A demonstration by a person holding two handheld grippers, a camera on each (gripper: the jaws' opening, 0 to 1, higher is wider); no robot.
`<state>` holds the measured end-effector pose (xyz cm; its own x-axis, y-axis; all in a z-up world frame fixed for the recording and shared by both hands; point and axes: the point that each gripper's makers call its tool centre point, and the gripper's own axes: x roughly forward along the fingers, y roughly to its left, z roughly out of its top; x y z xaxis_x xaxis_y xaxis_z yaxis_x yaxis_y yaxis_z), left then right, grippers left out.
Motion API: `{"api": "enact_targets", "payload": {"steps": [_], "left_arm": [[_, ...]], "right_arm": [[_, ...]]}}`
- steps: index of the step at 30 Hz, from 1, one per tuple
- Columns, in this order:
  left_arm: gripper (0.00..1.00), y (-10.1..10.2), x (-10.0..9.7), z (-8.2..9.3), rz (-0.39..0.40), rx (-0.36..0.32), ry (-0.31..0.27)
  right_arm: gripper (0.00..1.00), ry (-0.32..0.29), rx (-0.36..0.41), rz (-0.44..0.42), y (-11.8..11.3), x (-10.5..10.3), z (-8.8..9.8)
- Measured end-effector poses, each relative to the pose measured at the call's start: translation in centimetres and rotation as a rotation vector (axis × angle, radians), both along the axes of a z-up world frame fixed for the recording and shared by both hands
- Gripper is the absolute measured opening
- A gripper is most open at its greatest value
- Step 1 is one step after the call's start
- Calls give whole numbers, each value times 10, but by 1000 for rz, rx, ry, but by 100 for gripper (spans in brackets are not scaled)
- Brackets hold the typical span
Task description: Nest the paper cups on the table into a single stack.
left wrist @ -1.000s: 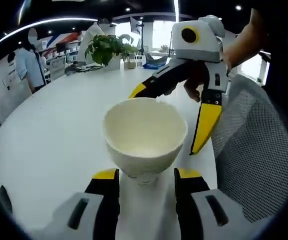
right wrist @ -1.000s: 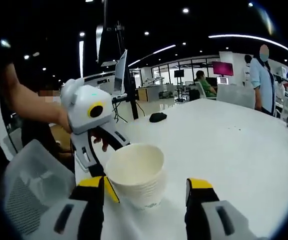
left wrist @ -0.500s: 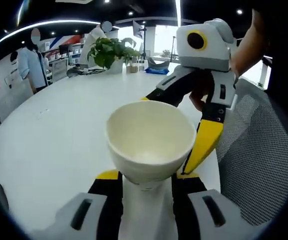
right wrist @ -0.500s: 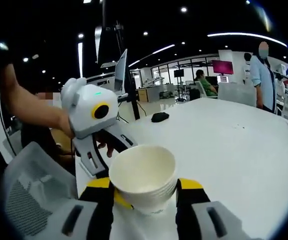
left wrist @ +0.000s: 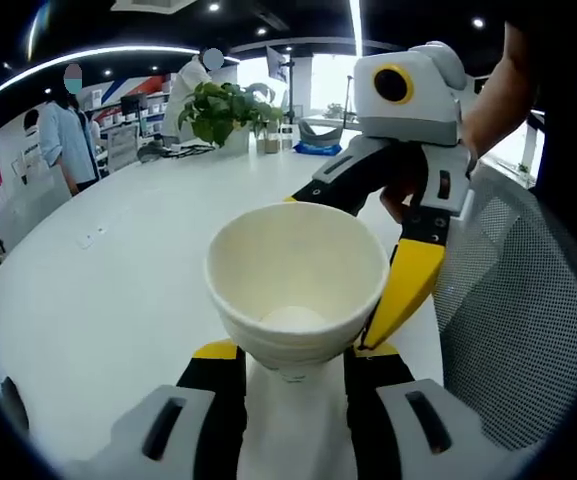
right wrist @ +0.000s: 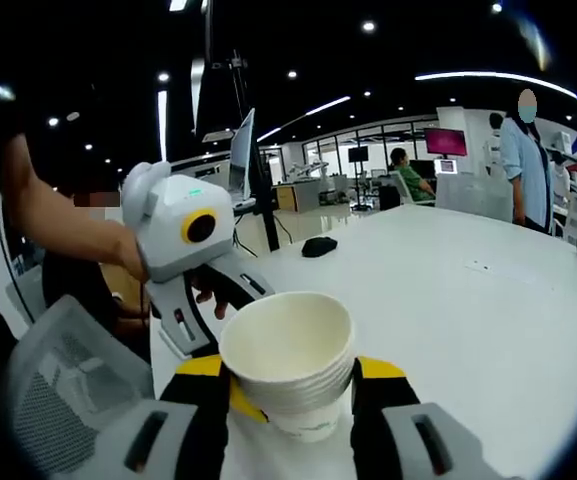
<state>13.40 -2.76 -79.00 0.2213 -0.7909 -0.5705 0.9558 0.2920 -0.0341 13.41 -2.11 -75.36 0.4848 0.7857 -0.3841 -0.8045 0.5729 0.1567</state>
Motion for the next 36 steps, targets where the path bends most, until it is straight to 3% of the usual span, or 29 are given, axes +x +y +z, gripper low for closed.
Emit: {"api": "enact_targets", "payload": {"steps": [17,36], "left_arm": [[36,-4,39,8,-1,36,-34],[36,-6,90,-6,39,57,-19]], "right_arm": [[46,-14,10,-6,-5,38,6],[46,-6,22,-33,-11,85,-1]]}}
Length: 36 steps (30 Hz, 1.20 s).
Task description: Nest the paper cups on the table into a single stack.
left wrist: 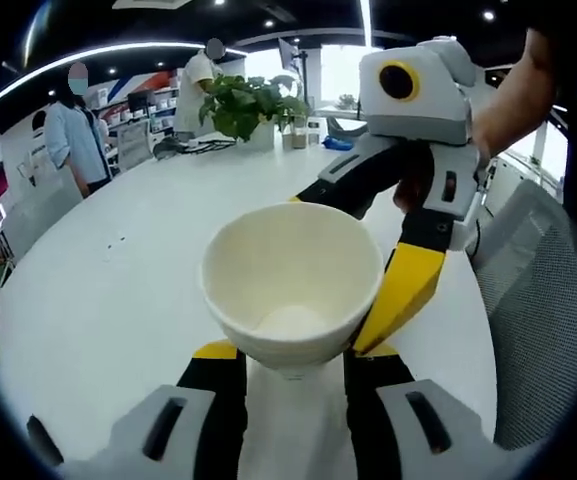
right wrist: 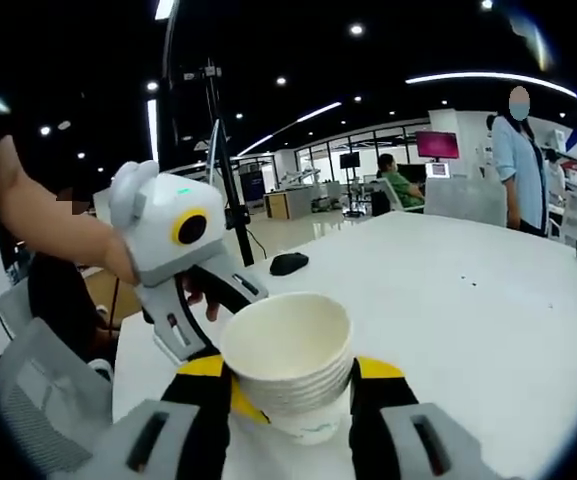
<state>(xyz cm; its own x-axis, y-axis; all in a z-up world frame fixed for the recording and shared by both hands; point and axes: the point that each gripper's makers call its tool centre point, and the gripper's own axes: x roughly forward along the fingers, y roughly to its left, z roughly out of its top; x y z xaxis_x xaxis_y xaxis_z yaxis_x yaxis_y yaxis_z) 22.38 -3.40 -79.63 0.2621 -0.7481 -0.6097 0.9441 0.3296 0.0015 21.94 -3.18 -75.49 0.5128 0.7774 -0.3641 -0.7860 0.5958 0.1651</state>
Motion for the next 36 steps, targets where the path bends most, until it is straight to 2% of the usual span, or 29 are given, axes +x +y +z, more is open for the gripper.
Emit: {"api": "enact_targets", "payload": {"steps": [7,16,25,29,36], "left_arm": [[36,-6,8,-5,-1,21,8],[36,-1,6,-12,-14,64,-2],[36,-1,5,-13,1,46,7],[34,3,4,-14,3,56,1],[39,9,0,-14,34,35,16]], "right_arm": [[46,22,6,-9,-4,10,-7],[46,47,-5,7,-3,9,-17],[47,39,-25,5,-2,10,-19],[48,45,-7,-12,-2,12,-17],[54,32,-8,-12,-4,7,-11]]}}
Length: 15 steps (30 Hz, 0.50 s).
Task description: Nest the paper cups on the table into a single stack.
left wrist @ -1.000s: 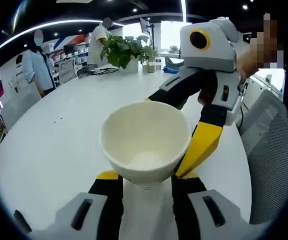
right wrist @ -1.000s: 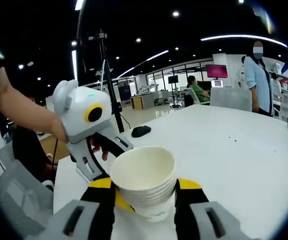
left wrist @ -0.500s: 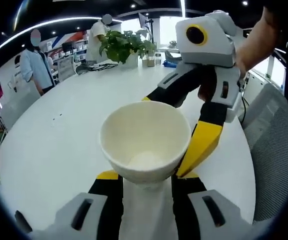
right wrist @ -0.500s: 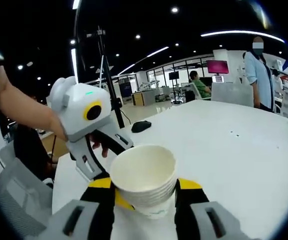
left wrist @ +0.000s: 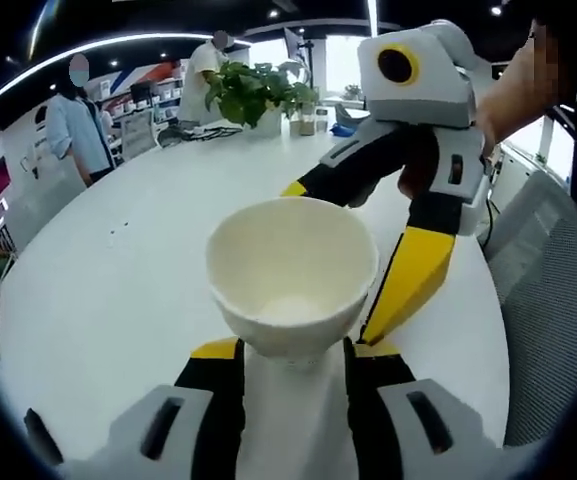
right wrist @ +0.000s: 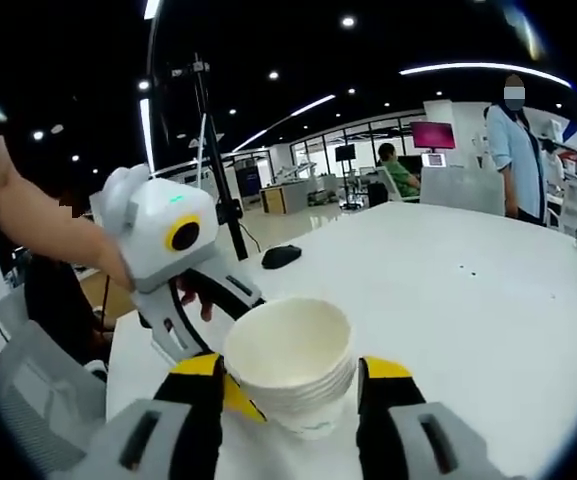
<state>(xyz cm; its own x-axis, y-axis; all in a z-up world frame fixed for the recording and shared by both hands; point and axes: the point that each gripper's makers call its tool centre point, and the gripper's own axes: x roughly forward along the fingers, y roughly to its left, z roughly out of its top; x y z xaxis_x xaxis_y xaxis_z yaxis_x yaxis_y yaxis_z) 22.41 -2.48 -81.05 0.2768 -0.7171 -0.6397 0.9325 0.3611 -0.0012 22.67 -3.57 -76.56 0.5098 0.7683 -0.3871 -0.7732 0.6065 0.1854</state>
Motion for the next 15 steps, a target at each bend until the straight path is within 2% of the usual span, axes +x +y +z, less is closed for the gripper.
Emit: {"api": "enact_targets", "payload": {"steps": [5,10,15], "left_arm": [[41,13,-5,3,24,-1,2],[46,24,-7,15,107,-64,9],[51,33,-18,30,177,-117,21]], "right_arm": [[60,-11,-7,-9,-8,-9,6],[67,-28,-15,-24,-20,-22,17],[71,-48,-24,-47,-36,-34,24]]}}
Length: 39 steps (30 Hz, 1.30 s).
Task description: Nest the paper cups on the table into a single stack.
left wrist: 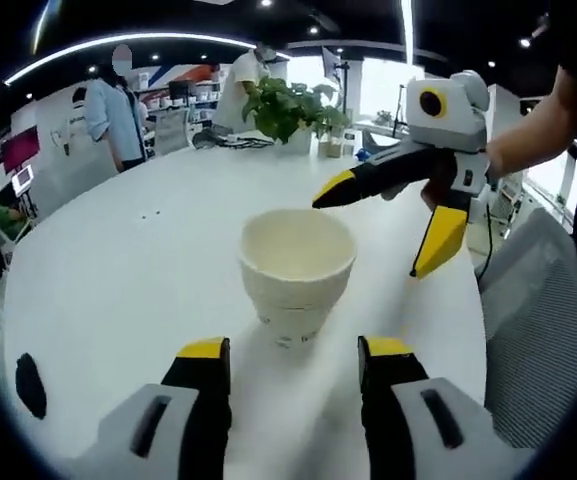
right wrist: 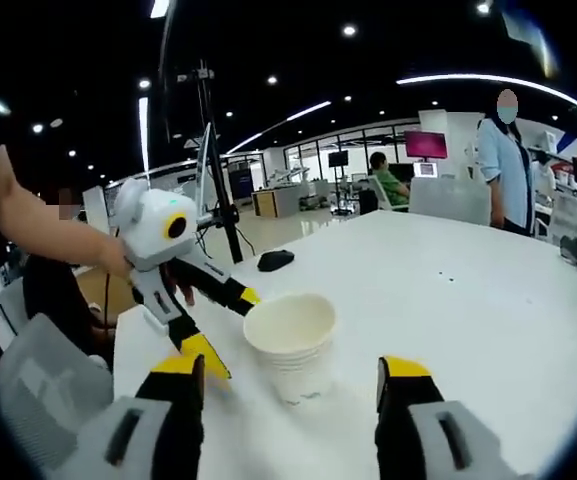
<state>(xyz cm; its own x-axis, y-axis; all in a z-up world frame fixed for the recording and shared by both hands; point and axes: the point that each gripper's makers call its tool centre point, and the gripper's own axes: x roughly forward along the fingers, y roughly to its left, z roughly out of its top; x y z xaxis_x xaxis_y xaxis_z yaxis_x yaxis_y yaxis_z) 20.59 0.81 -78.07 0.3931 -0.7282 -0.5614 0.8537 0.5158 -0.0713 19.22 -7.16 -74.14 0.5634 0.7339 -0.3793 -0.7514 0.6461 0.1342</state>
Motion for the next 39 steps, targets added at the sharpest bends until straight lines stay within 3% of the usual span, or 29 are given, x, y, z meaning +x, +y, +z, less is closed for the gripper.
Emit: {"api": "enact_targets", "payload": {"steps": [7,10,19,23,28,33,35,39], "left_arm": [[57,12,-16,28,99,-103,-29],[57,18,-26,39,127,-116,-73],[61,41,-64,55,220,-123,-130],[60,51,-80,56,255,-101,-160],[63,60,-97,57,295,-112,-152],[72,65,-115,53,300,-93,-144],[75,70,-120,52,299,-72,-166],[82,72,-127,55,330,-113,-174]], "right_arm": [[79,-14,-45,-54,-32,-22,3],[83,-21,-65,-75,-46,-34,3],[89,-32,-77,-142,-80,-69,6],[90,-28,-86,-149,-86,-84,3],[91,-17,-82,-151,-90,-103,-3],[95,-40,-76,-155,-87,-116,0],[96,-54,-82,-149,-84,-121,0],[98,-64,-88,-149,-85,-126,-3]]}}
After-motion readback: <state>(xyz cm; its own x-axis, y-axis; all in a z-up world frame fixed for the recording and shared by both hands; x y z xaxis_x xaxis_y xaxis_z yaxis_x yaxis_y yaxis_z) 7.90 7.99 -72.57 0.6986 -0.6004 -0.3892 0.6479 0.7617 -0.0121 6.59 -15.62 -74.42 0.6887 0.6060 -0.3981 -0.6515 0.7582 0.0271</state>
